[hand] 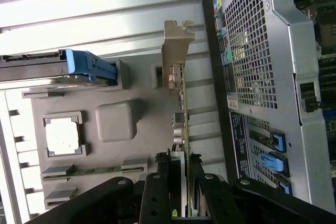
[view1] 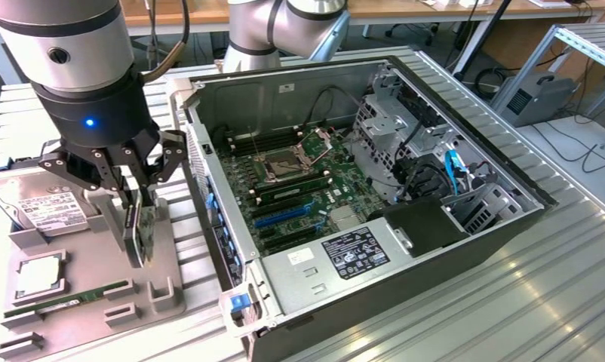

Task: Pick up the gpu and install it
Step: 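Pick up the gpu and move the gpu toward the slot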

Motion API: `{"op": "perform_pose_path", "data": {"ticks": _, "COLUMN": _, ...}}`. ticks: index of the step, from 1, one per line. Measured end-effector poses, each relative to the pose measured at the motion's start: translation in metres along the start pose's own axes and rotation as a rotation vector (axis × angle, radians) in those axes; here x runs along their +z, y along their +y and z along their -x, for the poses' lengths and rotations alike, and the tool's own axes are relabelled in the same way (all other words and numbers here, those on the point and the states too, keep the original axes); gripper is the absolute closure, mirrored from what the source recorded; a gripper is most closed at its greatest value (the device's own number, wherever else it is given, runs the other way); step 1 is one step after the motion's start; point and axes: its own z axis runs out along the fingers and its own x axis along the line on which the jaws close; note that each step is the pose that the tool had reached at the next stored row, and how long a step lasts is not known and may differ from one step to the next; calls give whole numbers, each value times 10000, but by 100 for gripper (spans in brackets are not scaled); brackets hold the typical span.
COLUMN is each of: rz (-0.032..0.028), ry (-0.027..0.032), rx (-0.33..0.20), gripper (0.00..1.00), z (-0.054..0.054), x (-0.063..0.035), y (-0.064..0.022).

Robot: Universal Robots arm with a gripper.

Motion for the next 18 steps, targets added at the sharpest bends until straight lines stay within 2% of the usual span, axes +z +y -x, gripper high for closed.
{"op": "perform_pose_path", "data": {"ticks": 3, "rz": 0, "ry": 0, "rx": 0, "gripper": 73, "z": 0, "x": -15, "y": 0}}
{"op": "perform_pose_path", "data": {"ticks": 8, "rz": 0, "ry": -1, "rx": 0, "gripper": 73, "z": 5, "x": -193, "y": 3}}
{"op": "perform_pose_path", "data": {"ticks": 15, "rz": 0, "ry": -1, "rx": 0, "gripper": 73, "z": 9, "x": -357, "y": 6}}
{"op": "perform_pose_path", "data": {"ticks": 18, "rz": 0, "ry": 0, "rx": 0, "gripper": 73, "z": 10, "x": -390, "y": 6}}
